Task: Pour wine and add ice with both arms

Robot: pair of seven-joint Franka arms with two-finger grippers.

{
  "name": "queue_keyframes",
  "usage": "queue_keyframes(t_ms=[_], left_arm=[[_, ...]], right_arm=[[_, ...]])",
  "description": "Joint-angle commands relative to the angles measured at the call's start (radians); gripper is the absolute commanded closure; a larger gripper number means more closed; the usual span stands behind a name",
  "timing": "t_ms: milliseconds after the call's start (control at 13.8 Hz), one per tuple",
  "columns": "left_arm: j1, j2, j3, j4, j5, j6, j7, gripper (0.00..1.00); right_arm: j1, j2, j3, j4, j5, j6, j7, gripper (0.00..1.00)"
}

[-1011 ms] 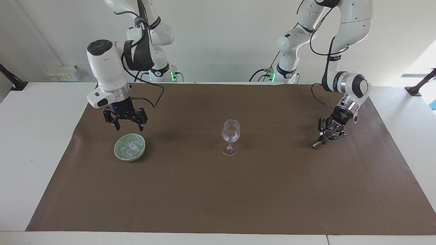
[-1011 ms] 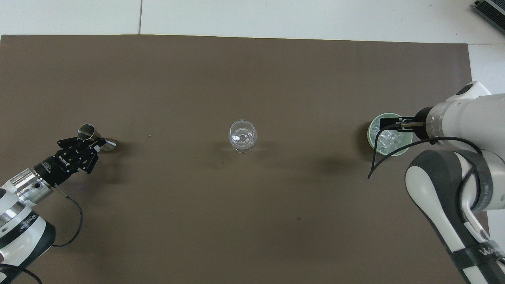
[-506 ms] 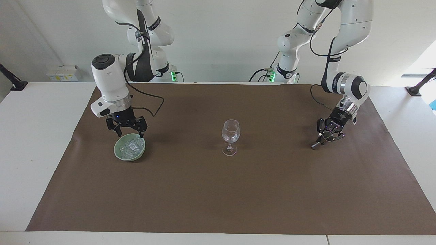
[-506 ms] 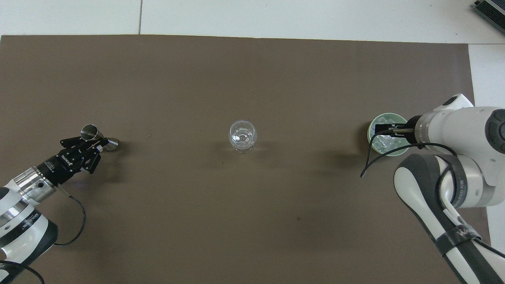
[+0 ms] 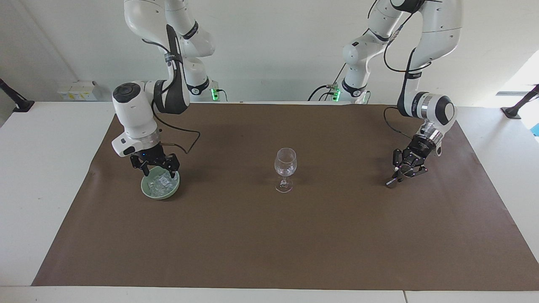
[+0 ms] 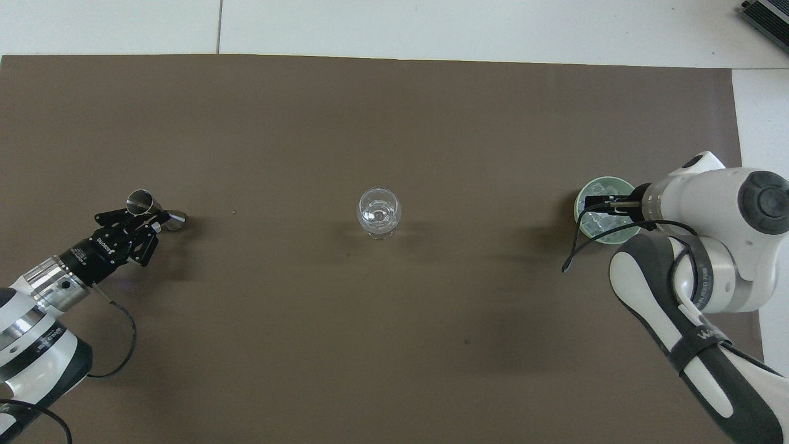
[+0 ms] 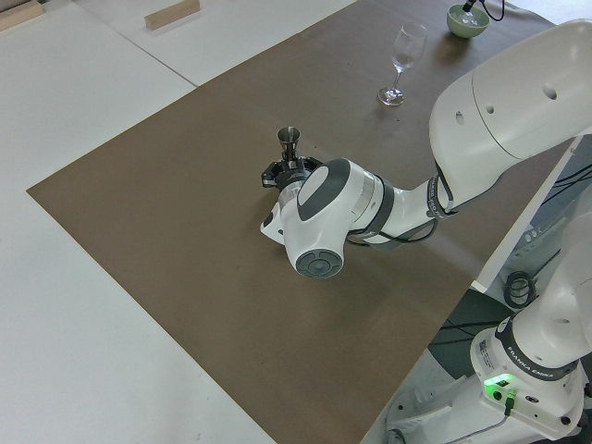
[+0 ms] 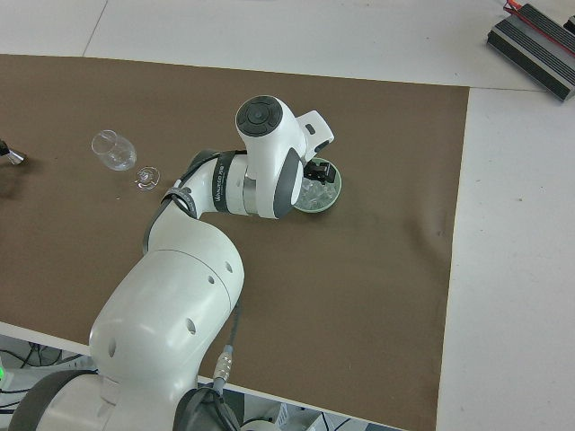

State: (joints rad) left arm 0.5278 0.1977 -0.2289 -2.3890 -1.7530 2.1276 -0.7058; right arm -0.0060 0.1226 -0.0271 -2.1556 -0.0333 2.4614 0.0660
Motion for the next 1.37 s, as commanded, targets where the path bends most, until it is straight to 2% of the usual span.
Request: queue_keyframes(t_ms=[0, 361, 506, 650, 722, 867, 939, 1083, 1228, 1300], left_arm=[[-0.017, 0.022, 0.003, 0.014, -0.034, 0.000, 0.025, 1.00], [-0.019, 0.028, 0.003, 0.013, -0.043, 0.000, 0.049, 0.98], [-0.019, 0.028, 0.003, 0.013, -0.043, 0.002, 0.055, 0.90], [-0.017, 0.028, 0.003, 0.011, -0.042, 0.003, 0.057, 0.83], [-0.017, 0.028, 0.003, 0.013, -0.040, 0.002, 0.057, 0.74], [-0.011, 0.028, 0.005, 0.013, -0.030, 0.000, 0.055, 0.39], [-0.009, 0.028, 0.005, 0.013, -0.025, 0.000, 0.057, 0.00], [0.000, 0.026, 0.005, 0.014, 0.036, -0.003, 0.057, 0.00], [0.017, 0.026, 0.005, 0.027, 0.091, -0.015, 0.055, 0.00], [0.030, 0.025, 0.005, 0.034, 0.139, -0.024, 0.055, 0.00]], right_arm=[[-0.009, 0.008, 0.006, -0.004, 0.003, 0.027, -0.031, 0.00], [-0.009, 0.029, 0.006, -0.004, 0.001, 0.031, -0.037, 0.00], [-0.009, 0.045, 0.006, 0.003, -0.005, 0.056, -0.063, 0.08], [-0.009, 0.048, 0.006, 0.003, -0.005, 0.056, -0.068, 0.09], [-0.009, 0.054, 0.006, 0.003, -0.004, 0.057, -0.063, 0.10], [-0.009, 0.057, 0.006, 0.002, -0.004, 0.056, -0.061, 0.10], [-0.011, 0.055, 0.006, 0.000, -0.004, 0.051, -0.060, 0.11], [-0.015, 0.055, 0.006, 0.000, -0.004, 0.045, -0.064, 0.17], [-0.019, 0.055, 0.006, 0.002, -0.004, 0.048, -0.063, 0.38], [-0.019, 0.055, 0.006, 0.002, -0.004, 0.050, -0.061, 0.52]])
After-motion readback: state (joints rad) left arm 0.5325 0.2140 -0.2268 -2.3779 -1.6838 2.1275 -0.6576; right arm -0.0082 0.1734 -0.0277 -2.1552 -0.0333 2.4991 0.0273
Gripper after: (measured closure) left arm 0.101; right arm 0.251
